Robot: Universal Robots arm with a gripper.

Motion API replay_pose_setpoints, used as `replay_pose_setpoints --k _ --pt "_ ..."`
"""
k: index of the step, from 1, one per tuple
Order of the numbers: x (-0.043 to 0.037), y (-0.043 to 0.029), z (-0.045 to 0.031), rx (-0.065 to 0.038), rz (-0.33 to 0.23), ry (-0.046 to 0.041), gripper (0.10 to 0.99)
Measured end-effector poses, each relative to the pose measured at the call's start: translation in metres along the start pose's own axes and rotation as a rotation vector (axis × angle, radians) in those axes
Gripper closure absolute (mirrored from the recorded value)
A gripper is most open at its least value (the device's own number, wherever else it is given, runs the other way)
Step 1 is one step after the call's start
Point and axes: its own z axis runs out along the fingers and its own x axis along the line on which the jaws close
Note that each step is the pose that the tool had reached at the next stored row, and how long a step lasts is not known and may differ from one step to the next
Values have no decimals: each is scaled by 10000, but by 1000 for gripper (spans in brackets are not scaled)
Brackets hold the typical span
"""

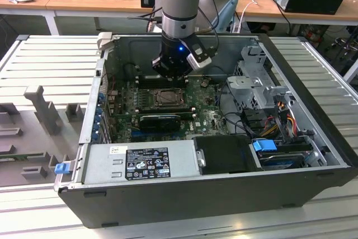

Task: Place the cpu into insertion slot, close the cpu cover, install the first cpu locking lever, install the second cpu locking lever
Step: 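Install the first cpu locking lever, then install the second cpu locking lever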

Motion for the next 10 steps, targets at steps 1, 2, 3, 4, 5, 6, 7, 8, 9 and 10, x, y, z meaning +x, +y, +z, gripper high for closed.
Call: replay_pose_setpoints --k 1,2,3,4,5,6,7,8,9,10 --pt "0 -2 -1 2 0 1 980" --pt "0 -5 -1 1 -1 1 980" --pt "1 -8 -1 2 -1 1 980" --pt "1 -15 -2 2 -2 2 980" --pt "2 -23 -2 1 -1 1 980" --pt "5 -45 -4 1 -1 2 980" --pt "6 -54 -5 2 -1 2 980" --pt "7 -61 -5 1 -1 2 980" --pt "7 -64 -5 1 -1 1 980" --pt "6 -67 -4 0 -1 0 980"
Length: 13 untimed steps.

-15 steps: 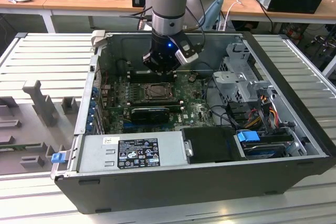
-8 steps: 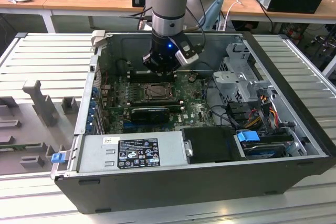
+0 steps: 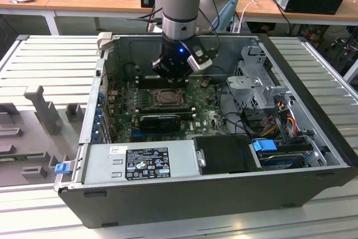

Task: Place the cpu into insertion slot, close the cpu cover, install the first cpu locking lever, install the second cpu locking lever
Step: 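Install the second cpu locking lever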

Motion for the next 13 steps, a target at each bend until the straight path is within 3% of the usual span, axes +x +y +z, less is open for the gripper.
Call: replay_pose_setpoints --k 4,6,10,13 --pt "-2 -24 2 1 0 1 980" --pt "2 -70 0 1 0 1 980" --pt "3 -76 -10 3 1 2 980" --pt "2 -71 -78 1 1 1 980"
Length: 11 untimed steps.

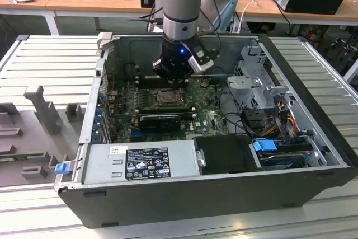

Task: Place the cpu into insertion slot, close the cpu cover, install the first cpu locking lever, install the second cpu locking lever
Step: 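Install the second cpu locking lever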

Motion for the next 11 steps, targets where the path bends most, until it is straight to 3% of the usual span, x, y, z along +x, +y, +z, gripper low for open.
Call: replay_pose_setpoints --k 3,11 --pt "-1 0 -66 -2 -2 0 980" --pt "19 -171 -79 0 5 0 980"
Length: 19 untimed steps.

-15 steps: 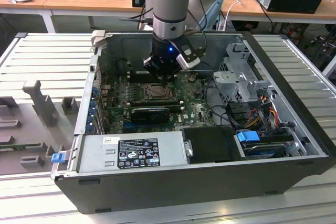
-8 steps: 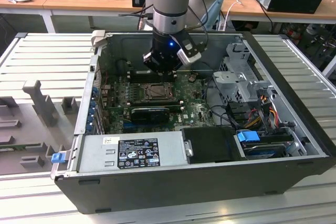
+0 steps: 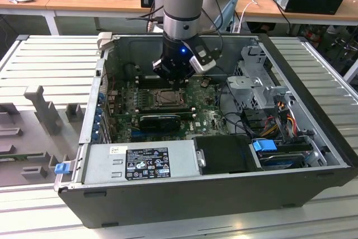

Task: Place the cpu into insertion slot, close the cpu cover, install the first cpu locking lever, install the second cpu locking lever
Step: 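Install the second cpu locking lever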

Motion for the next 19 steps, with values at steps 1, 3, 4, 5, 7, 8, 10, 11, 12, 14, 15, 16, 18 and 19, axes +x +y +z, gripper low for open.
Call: replay_pose_setpoints --k 1,3,4,5,7,8,10,11,12,14,15,16,18,19 --pt "2 -22 -2 0 -2 0 980" --pt "7 -65 -5 -1 -1 -1 980" --pt "8 -71 -6 0 0 -1 980" --pt "8 -73 -10 2 0 1 980" --pt "8 -74 -37 0 -1 0 980" --pt "8 -73 -76 1 0 0 980" --pt "11 -106 -100 0 -1 -1 980" --pt "16 -148 -103 0 -1 -1 980" --pt "21 -186 -105 0 0 0 980" --pt "29 -245 -110 0 -1 0 980" --pt "34 -293 -113 -2 0 9 980" --pt "37 -322 -115 -15 3 47 980" --pt "40 -349 -118 -102 11 123 980" --pt "44 -380 -119 -264 20 183 980"
